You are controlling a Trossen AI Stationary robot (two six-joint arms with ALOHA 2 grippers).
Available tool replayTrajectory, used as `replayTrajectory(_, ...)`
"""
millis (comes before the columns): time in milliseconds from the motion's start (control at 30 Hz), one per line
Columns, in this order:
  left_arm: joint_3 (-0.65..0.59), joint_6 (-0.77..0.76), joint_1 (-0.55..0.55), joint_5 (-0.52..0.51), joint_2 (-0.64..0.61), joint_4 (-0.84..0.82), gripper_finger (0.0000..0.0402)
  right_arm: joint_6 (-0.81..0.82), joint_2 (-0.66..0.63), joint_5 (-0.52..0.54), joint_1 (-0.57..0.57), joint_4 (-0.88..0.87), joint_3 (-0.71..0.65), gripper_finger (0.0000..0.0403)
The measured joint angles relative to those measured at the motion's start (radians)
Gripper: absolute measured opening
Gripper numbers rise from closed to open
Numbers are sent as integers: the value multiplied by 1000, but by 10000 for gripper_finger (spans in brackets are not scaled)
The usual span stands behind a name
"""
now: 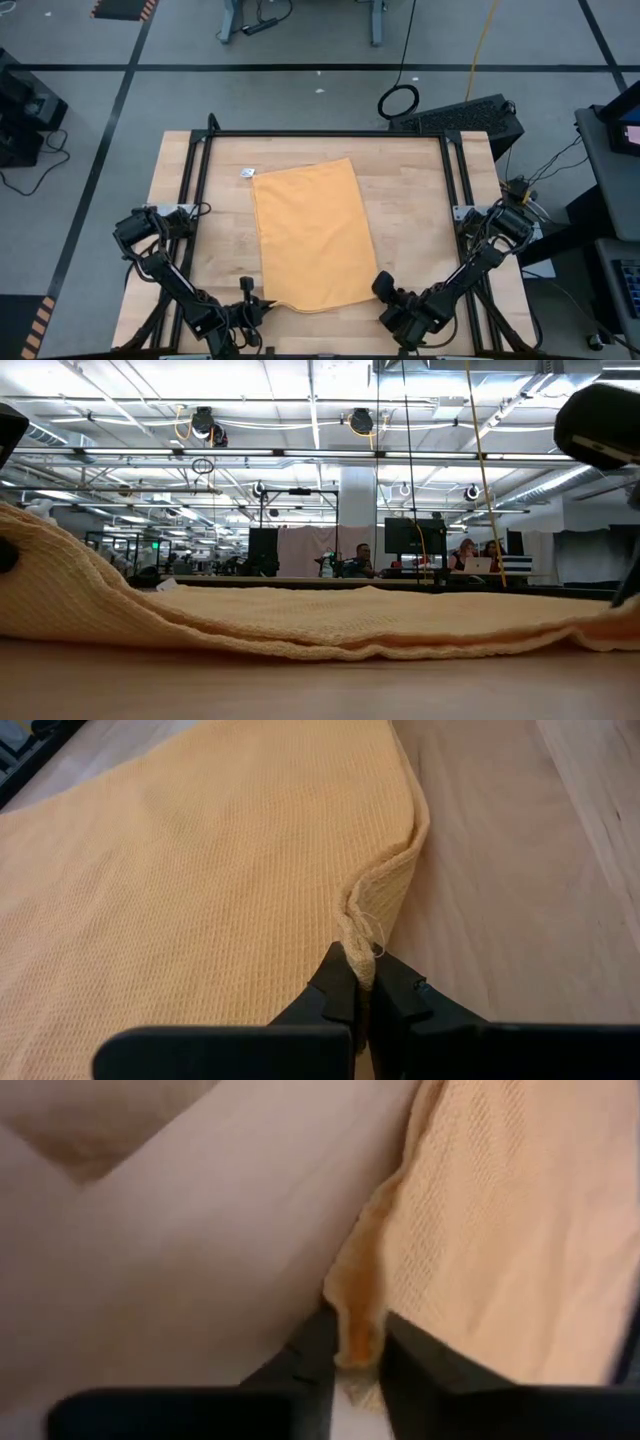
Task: Roll towel
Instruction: Fold the yellow towel in
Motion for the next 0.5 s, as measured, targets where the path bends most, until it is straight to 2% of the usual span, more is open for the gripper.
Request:
replayTrajectory(133, 0, 0, 0, 0, 0, 0, 8, 102, 0, -50, -6, 12, 0, 8)
replayTrajectory(300, 0, 0, -11, -2, 0, 1, 8, 231, -7, -50, 15, 29, 1, 7)
replayTrajectory(500, 0, 3, -35, -27, -32, 3, 8, 304, -34, -69, 45, 45, 55, 3)
